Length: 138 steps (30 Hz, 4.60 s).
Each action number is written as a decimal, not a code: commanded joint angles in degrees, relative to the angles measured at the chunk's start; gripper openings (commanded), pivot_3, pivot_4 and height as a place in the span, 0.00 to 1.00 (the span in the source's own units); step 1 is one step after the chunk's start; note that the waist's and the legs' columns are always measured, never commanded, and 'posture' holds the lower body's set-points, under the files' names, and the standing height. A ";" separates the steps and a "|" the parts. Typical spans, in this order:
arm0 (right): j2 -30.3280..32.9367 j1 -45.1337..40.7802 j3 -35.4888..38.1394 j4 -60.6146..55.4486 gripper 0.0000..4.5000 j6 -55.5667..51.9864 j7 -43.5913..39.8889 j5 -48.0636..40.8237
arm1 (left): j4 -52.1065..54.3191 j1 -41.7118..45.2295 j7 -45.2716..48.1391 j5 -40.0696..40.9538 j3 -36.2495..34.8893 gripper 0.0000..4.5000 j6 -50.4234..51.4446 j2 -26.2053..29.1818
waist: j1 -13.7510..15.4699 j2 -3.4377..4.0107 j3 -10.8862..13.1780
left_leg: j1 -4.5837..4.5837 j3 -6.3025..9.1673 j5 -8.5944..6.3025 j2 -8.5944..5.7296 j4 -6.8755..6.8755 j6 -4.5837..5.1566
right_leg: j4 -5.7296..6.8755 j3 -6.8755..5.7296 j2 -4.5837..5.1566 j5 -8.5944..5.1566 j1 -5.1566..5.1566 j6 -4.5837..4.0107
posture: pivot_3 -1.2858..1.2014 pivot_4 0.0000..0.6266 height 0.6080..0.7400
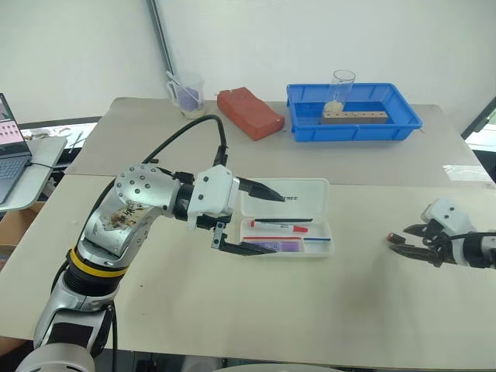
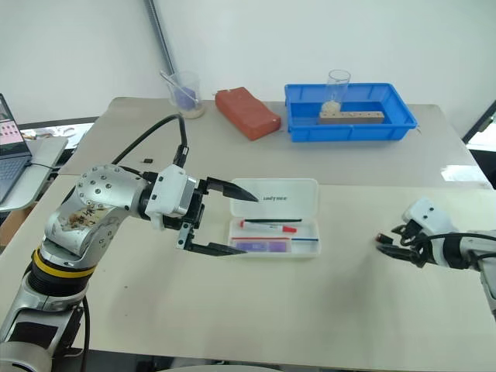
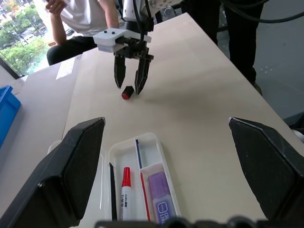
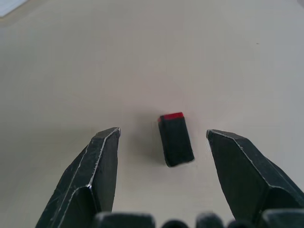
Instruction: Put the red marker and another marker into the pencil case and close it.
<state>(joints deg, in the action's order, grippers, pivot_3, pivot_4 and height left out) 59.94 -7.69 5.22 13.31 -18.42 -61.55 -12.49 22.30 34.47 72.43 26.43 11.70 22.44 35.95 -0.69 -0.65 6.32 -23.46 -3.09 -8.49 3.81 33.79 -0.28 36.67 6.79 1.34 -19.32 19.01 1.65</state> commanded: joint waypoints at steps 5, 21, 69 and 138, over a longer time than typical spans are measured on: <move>0.34 -4.00 -1.43 4.91 0.61 2.90 -3.66 1.79 | 1.39 0.29 -0.99 0.06 -0.37 1.00 -0.67 0.23 | -0.03 0.02 0.01 | 0.01 0.00 0.00 0.00 0.00 0.00 | 0.01 0.01 0.00 0.00 -0.01 -0.01 | 0.52 0.24 1.00; -0.49 -7.79 -3.96 -15.96 0.05 -2.91 -8.01 -1.98 | 0.94 -1.68 0.87 0.07 0.22 1.00 0.41 3.84 | -0.60 0.21 0.09 | 0.12 0.01 -0.02 0.03 -0.05 0.02 | 0.01 0.02 -0.03 -0.01 -0.09 0.00 | 0.52 0.24 1.00; -13.72 -18.61 5.33 -50.34 1.00 -40.25 13.06 -18.95 | -36.23 7.72 -24.54 -4.06 -11.81 0.28 7.69 -7.00 | -0.02 0.12 0.24 | -0.10 0.12 -0.05 0.00 -0.05 -0.02 | 0.15 0.05 -0.04 -0.06 0.17 -0.06 | 0.52 0.24 1.00; 2.36 -3.24 4.10 -24.62 1.00 -12.37 4.53 -10.08 | -2.37 -15.62 -16.01 -7.60 -18.79 0.99 8.98 10.35 | -0.23 -0.12 0.43 | -0.21 0.05 -0.05 0.04 -0.19 -0.03 | -0.11 -0.01 0.10 -0.07 0.21 -0.07 | 0.52 0.24 1.00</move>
<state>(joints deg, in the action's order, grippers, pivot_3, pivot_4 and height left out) 62.97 -9.07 7.96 -11.86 -32.59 -57.28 -23.18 17.79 18.62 58.06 19.18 -6.04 31.28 45.43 -0.92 -0.77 6.75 -23.65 -3.05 -8.54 3.86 33.60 -0.31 36.57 6.77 1.43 -19.40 19.22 1.57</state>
